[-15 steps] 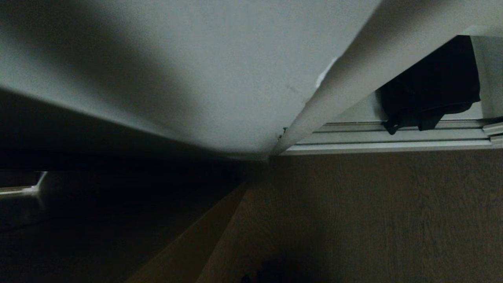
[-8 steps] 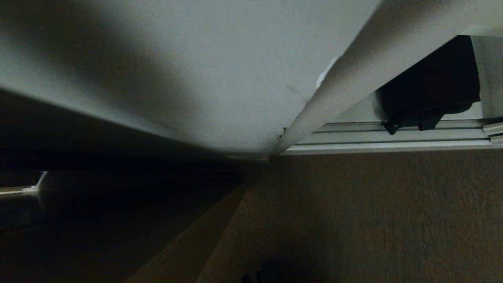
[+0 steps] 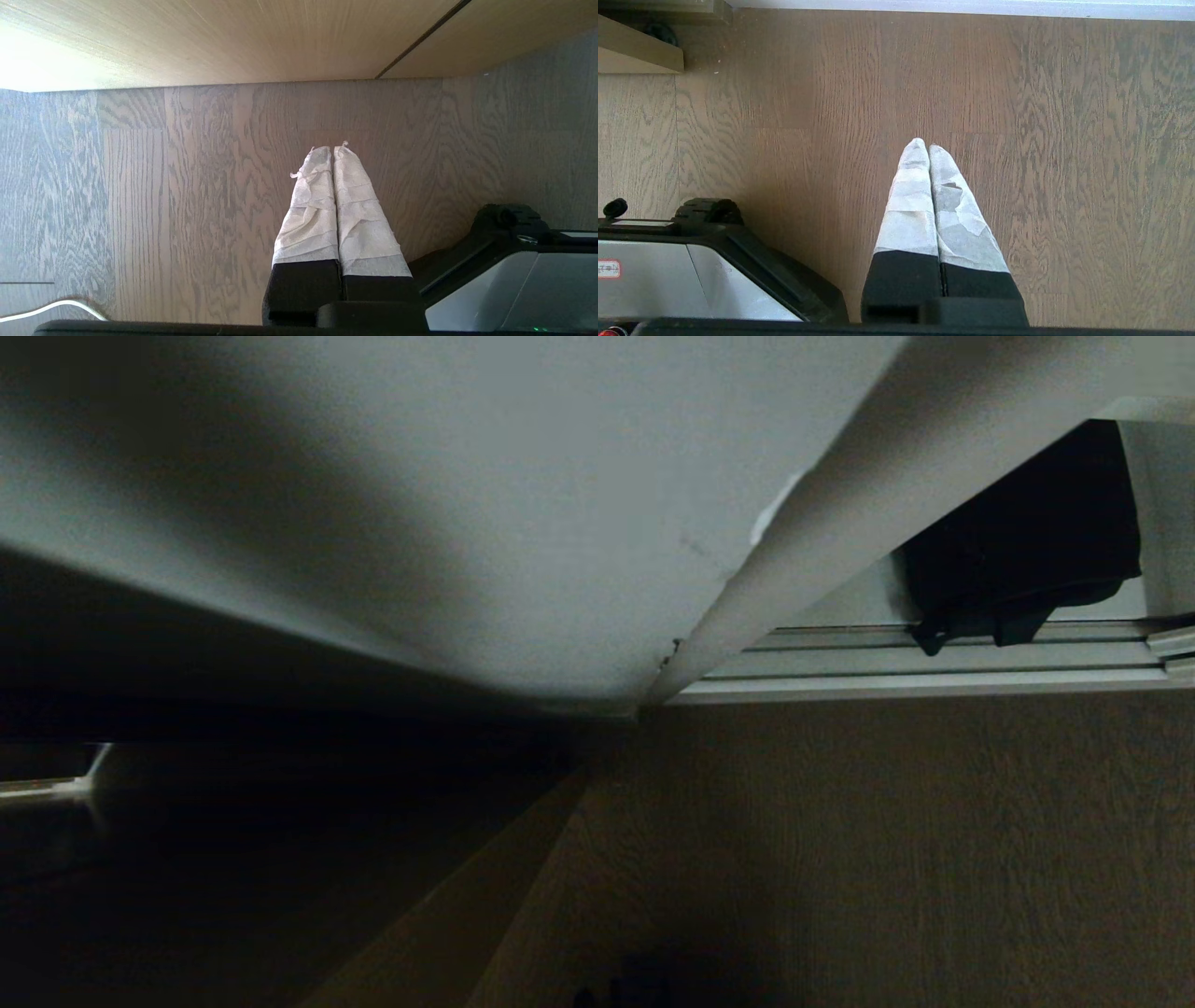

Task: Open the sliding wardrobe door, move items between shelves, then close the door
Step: Place the bag on the higher shelf

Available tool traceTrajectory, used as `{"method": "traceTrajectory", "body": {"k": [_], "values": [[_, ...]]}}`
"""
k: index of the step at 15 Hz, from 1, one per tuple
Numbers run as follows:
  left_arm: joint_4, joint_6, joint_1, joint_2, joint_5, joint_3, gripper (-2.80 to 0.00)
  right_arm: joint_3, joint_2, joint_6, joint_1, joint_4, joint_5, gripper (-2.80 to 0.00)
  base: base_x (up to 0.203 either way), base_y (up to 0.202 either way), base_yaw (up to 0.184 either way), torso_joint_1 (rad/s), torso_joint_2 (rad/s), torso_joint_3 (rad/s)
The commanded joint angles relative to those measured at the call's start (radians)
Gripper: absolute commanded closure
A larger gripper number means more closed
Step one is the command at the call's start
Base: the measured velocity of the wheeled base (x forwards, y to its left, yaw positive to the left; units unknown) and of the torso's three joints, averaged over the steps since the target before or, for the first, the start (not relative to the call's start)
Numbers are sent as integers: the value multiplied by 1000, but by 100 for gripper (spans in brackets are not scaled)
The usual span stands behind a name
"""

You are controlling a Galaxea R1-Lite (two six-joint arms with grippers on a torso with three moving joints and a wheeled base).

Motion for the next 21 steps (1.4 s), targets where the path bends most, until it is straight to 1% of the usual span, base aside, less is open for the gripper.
{"method": "traceTrajectory", "body": {"k": [1, 21], "values": [[0, 0, 0, -1, 1, 0, 0, 2, -3, 0, 0, 0, 1, 0, 0, 0, 0, 0, 0, 0], [0, -3, 0, -1, -3, 0, 0, 2, -3, 0, 0, 0, 1, 0, 0, 0, 0, 0, 0, 0]]}}
